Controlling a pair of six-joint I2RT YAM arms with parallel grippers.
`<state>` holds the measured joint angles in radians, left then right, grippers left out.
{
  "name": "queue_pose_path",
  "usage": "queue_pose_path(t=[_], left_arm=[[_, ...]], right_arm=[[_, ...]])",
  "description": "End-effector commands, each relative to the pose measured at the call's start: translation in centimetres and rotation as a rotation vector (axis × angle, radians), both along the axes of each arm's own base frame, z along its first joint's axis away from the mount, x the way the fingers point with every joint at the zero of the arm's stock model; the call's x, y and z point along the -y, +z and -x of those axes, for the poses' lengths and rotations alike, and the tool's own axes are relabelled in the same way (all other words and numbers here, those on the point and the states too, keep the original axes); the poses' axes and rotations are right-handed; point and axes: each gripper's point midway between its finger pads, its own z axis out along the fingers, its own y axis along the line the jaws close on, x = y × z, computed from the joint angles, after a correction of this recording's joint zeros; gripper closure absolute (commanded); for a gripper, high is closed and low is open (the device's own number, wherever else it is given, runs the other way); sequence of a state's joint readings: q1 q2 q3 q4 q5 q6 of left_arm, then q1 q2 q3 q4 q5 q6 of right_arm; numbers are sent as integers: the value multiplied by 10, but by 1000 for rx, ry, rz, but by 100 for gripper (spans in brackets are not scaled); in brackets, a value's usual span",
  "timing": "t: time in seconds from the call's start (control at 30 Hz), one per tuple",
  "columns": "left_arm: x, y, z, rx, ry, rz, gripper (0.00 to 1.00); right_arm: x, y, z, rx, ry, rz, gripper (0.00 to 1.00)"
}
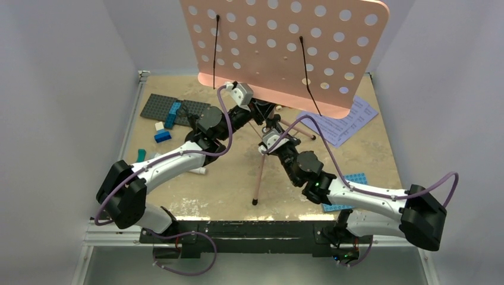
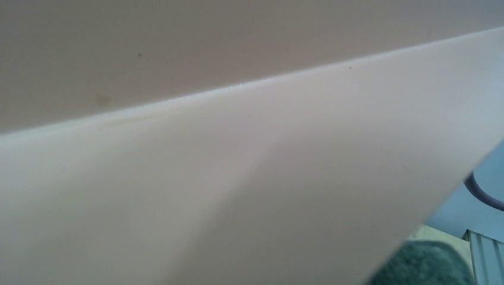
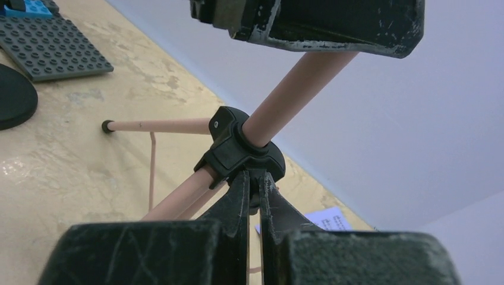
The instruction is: Pack up the instrument practice props
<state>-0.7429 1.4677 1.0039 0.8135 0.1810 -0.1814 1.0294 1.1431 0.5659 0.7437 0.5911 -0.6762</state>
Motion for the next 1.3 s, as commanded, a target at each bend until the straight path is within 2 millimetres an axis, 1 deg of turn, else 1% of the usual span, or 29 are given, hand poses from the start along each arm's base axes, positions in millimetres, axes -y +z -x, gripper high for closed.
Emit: queue_pose_path(t=[0.0, 0.03, 0.07, 0.1, 0.13, 0.17, 0.27, 0.3, 0.37, 0.47, 0.6, 0.67, 0.73, 0.83, 0.97, 1.03, 1.1, 1.27], left_arm=[[-3, -59, -19, -179, 70, -88, 100], [-4, -57, -19, -175, 72, -82, 100], [-5, -53, -18, -171, 74, -77, 100], [-6, -50, -17, -167, 73, -71, 100], [-6, -48, -17, -165, 73, -66, 99], [-7, -45, -16, -162, 73, -58, 96], [-8, -40, -15, -159, 74, -45, 86], [-9, -38, -15, -158, 74, -39, 80], [-9, -35, -14, -157, 73, -24, 73], [-10, -28, -12, -156, 65, 13, 63], [-10, -12, -5, -136, 44, 64, 52], [-10, -3, -2, -109, 39, 80, 48], [-11, 4, -1, -90, 39, 91, 46], [-11, 14, 2, -57, 32, 115, 46], [-10, 25, 6, 11, 22, 140, 51], [-8, 27, 9, 53, 22, 144, 53], [-6, 27, 10, 95, 28, 142, 54], [-1, 19, 14, 185, 40, 107, 57]], right_arm=[[-15, -23, 26, -162, 80, 44, 97], [-14, -21, 28, -201, 79, 19, 87], [-12, -18, 31, -236, 77, -33, 70], [-10, -16, 33, -257, 77, -61, 61], [-8, -13, 35, -269, 78, -85, 54], [-6, -10, 38, -281, 86, -119, 48], [0, -3, 47, -310, 104, -207, 37], [3, -1, 49, -318, 108, -232, 34], [8, 0, 54, -338, 111, -270, 30], [14, -6, 61, -383, 117, -319, 27], [20, -24, 70, -439, 122, -363, 27], [20, -32, 74, -489, 121, -395, 27], [23, -35, 76, -510, 112, -415, 27], [27, -36, 79, -517, 113, -450, 27], [29, -32, 84, -527, 132, -504, 27], [29, -31, 87, -537, 147, -536, 27], [29, -31, 90, -552, 160, -566, 27], [32, -29, 95, -568, 176, -618, 27]])
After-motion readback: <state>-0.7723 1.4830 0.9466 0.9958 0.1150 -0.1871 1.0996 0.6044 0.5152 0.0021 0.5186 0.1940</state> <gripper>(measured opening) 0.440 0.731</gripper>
